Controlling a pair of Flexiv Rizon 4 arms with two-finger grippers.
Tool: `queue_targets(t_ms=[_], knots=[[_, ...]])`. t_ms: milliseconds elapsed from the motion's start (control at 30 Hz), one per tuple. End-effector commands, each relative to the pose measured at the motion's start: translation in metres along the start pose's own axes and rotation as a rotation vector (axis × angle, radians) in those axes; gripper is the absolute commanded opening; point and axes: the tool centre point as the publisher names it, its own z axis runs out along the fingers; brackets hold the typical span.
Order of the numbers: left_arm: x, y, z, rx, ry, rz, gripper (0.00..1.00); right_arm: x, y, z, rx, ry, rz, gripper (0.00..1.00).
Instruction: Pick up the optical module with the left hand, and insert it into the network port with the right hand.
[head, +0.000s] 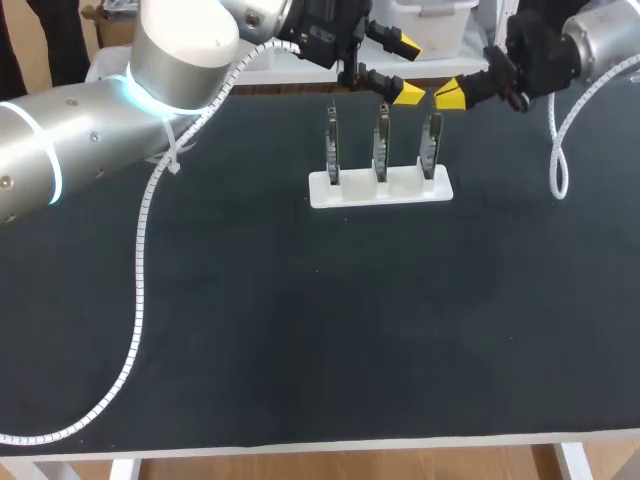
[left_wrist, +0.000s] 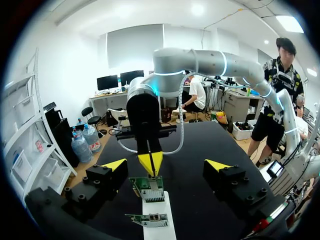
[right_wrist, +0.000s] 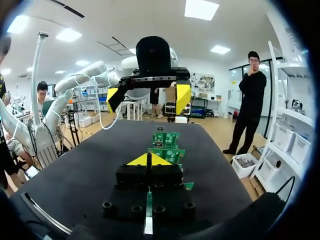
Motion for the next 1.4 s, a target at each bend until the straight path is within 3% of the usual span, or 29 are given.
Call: queue_targets(t_ms=[33, 667, 700, 733, 767, 1400], knots=[[-0.001, 0.002, 0.001, 0.004, 0.005, -0.002, 1.0, 0.001, -0.005, -0.003, -0.005, -0.006, -0.013, 0.0], [-0.001, 0.002, 0.001, 0.004, 0.005, -0.002, 1.0, -0.035, 0.002, -0.024, 0.046, 0.016, -0.111, 0.0], [-0.001, 0.002, 0.001, 0.004, 0.005, -0.002, 1.0, -0.037, 0.003, -0.025, 0.057, 0.026, -0.11, 0.07], [-0.001, 0.002, 0.001, 0.004, 0.005, -0.002, 1.0, -0.038, 0.004, -0.026, 0.065, 0.042, -0.11, 0.42], [-0.001, 0.002, 0.001, 0.004, 0.005, -0.002, 1.0, -0.038, 0.004, -0.026, 0.065, 0.042, -0.11, 1.0], [-0.001, 0.002, 0.001, 0.004, 0.005, -0.002, 1.0, -0.038, 0.004, -0.026, 0.065, 0.042, -0.11, 1.0]])
